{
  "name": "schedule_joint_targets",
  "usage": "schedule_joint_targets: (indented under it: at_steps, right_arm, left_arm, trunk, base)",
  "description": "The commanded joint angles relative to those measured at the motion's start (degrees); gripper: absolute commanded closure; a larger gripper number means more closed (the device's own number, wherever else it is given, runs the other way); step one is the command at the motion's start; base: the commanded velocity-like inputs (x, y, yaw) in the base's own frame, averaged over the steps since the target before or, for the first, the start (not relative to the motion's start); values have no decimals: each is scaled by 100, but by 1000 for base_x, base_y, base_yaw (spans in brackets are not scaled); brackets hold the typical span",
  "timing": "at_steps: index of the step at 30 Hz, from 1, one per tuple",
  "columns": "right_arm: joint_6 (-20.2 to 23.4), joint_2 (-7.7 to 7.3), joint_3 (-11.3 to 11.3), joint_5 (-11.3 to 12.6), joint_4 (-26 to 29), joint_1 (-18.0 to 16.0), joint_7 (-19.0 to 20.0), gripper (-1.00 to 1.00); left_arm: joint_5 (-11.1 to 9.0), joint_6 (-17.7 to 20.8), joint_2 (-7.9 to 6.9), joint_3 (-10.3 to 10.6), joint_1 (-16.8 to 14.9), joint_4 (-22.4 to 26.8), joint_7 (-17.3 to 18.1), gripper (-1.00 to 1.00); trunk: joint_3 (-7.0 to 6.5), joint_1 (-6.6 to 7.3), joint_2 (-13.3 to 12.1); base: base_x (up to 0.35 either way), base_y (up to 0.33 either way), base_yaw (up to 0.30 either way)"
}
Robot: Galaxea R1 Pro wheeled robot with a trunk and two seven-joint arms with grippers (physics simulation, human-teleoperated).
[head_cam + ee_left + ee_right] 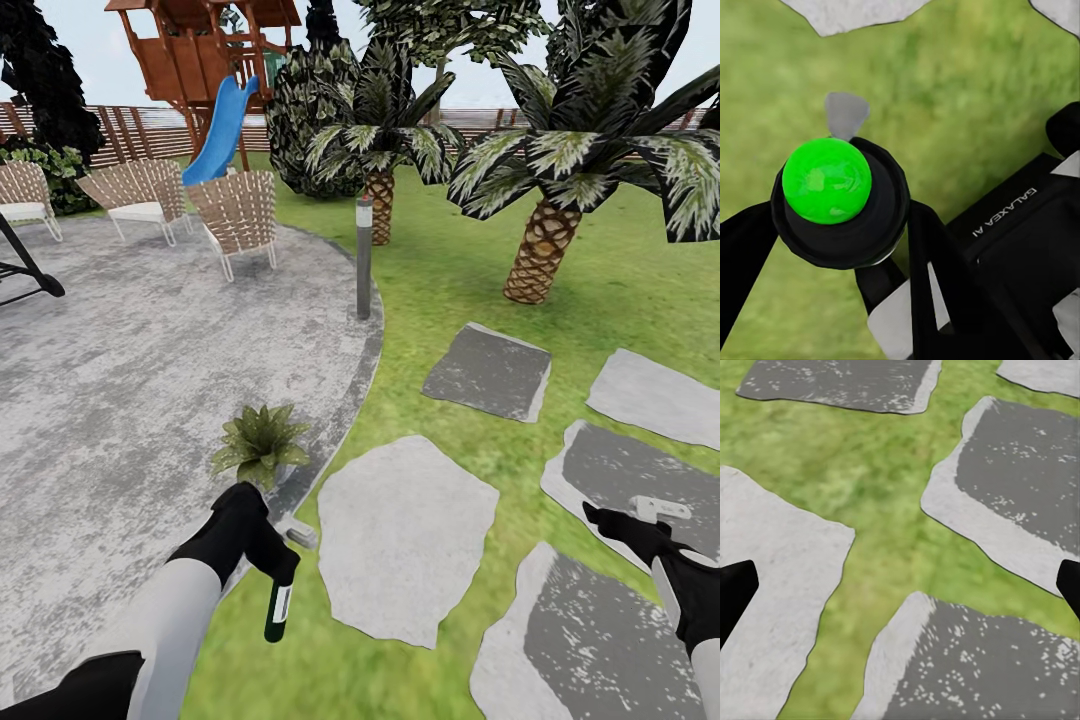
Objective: Pick up the pesticide atomizer in the garden and spray insectifuge to fully cover both potted plants in the garden.
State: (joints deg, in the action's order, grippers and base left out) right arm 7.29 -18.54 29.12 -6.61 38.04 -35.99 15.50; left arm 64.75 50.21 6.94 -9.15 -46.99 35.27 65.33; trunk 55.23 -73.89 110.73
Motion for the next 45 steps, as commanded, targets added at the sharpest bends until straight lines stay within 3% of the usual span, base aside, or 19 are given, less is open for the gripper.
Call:
schedule_joint_targets:
  at_steps: [1,12,21,23,26,27,28,30,31,33,38,40,45]
  right_arm:
    - [26,6,33,-60,10,-5,50,-100]
    - [27,8,19,-67,10,-4,48,-100]
    - [37,9,16,-60,19,-4,50,-100]
    - [465,9,30,-52,20,-4,50,-100]
    - [587,8,21,-95,13,-5,45,-100]
    - [593,7,-10,-105,20,-6,48,-100]
    - [646,3,-181,-110,67,-8,57,-100]
    - [805,1,-509,-108,357,-15,123,-100]
    - [993,-4,-820,-106,694,-18,340,-100]
    - [1400,-12,-1207,-110,1187,-21,1008,-100]
    - [2059,-20,-1461,-122,1474,-22,2630,-100]
    - [2105,-20,-1744,-128,1492,-22,3375,-100]
    - [2182,-20,-2877,-136,1524,-35,4519,-100]
  left_arm:
    - [56,33,9,-42,-3,6,50,100]
    - [54,14,23,-16,84,26,50,100]
    - [-56,-346,34,-12,85,36,50,100]
    - [-58,-359,35,6,85,66,48,100]
    - [-47,-418,30,11,85,76,42,100]
    - [-44,-785,20,8,85,76,43,100]
    - [-40,-1624,10,-1,85,75,50,100]
    - [-36,-2249,4,-5,85,70,50,100]
    - [-34,-2581,2,-7,85,69,50,100]
    - [-36,-2995,1,-8,85,68,53,100]
    - [-14,-3726,-3,0,85,47,65,100]
    - [-3,-4057,-18,0,85,27,70,100]
    - [9,-4556,-19,23,85,-274,94,100]
  trunk:
    - [5,1,2]
    - [5,1,2]
    - [5,1,2]
    - [5,1,2]
    - [5,1,2]
    - [5,1,2]
    - [5,1,2]
    - [5,1,2]
    - [5,1,2]
    - [5,1,2]
    - [5,1,2]
    - [5,1,2]
    - [5,1,2]
  base:
    - [0,0,0]
    - [0,0,0]
    - [0,0,0]
    - [0,0,0]
    - [0,0,0]
    - [0,0,0]
    - [0,0,0]
    - [0,0,0]
    - [0,0,0]
    - [0,0,0]
    - [0,0,0]
    - [0,0,0]
    - [0,0,0]
